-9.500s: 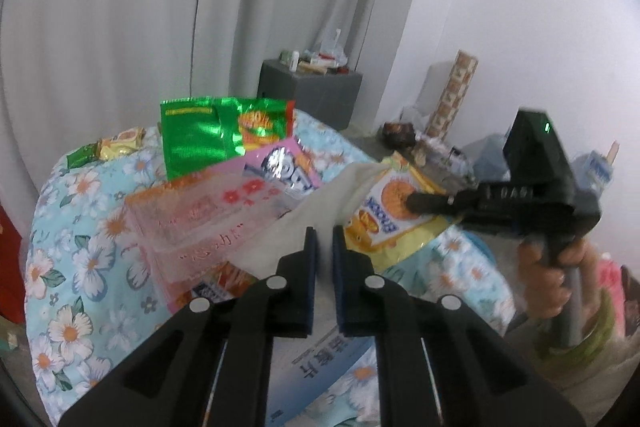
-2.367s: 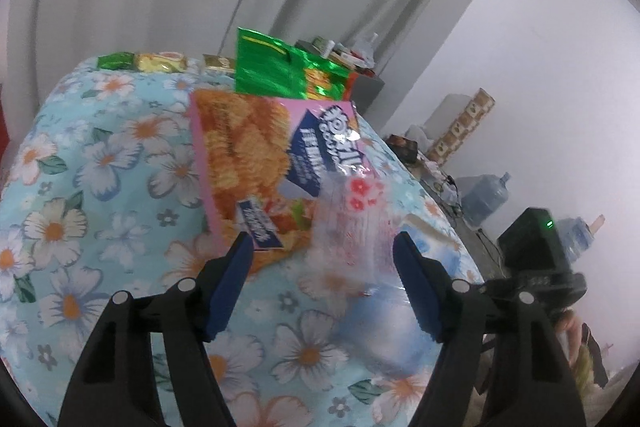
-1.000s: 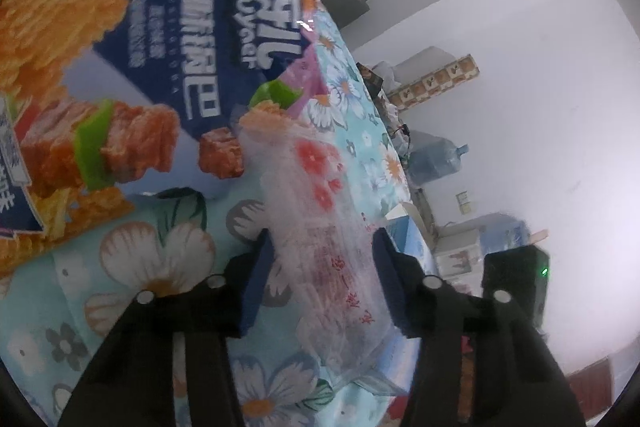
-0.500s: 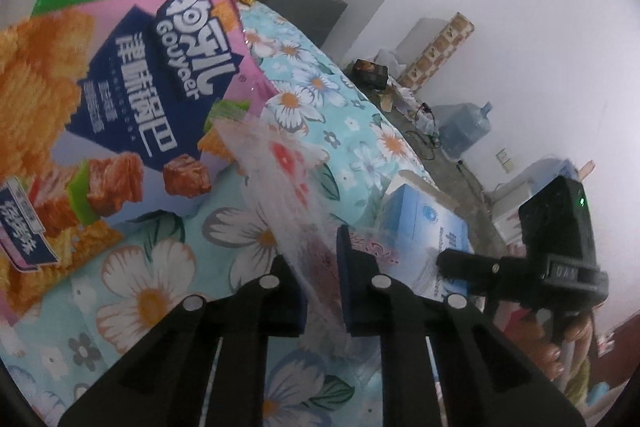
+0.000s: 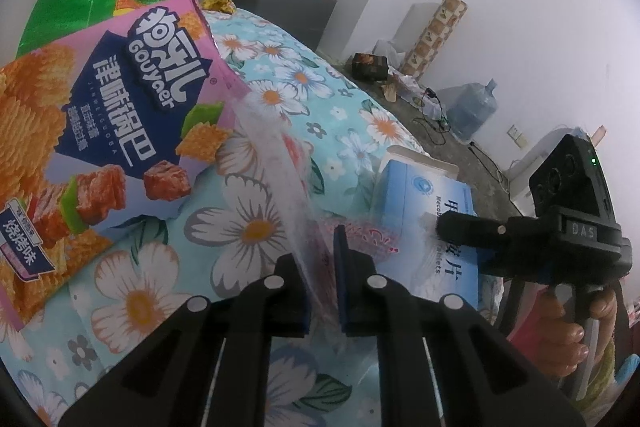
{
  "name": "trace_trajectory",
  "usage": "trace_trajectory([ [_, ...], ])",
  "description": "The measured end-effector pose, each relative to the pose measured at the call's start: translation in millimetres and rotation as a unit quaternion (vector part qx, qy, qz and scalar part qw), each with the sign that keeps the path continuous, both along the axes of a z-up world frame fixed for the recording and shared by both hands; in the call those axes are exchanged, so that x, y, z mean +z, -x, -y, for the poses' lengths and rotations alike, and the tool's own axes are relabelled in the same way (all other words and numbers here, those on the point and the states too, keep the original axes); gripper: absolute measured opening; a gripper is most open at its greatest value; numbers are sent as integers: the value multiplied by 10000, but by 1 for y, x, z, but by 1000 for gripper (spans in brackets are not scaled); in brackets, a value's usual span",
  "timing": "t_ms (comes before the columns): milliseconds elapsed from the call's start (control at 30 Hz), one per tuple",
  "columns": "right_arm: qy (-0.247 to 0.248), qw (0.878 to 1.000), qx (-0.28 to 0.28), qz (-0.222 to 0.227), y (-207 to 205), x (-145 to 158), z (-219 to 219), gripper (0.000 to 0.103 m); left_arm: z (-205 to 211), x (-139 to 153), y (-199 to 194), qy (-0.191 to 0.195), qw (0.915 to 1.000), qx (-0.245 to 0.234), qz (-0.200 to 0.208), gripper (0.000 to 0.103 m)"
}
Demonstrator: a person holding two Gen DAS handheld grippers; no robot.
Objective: Collect trash
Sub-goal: 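Lift the plastic bag with the left tool while the right tool lifts the medicine box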
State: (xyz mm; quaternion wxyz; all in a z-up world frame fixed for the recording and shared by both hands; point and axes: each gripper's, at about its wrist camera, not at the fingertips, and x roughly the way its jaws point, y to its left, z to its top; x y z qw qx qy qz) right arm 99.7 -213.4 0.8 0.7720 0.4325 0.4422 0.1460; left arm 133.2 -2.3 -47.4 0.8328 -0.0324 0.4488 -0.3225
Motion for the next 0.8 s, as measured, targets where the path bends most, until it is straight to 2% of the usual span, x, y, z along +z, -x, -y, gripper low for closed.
trace_trajectory([
  [167,186,9998,-44,32,-4,1,-7,42,1,-2,1,-79,9999,26,79,8],
  [533,96,9998,-160,46,0,2,12,38,-6,6,4,-250,9991,45,325,7],
  [800,-2,9999,-161,49,5,-1,22,37,1,6,3,-552,9977,97,392,7],
])
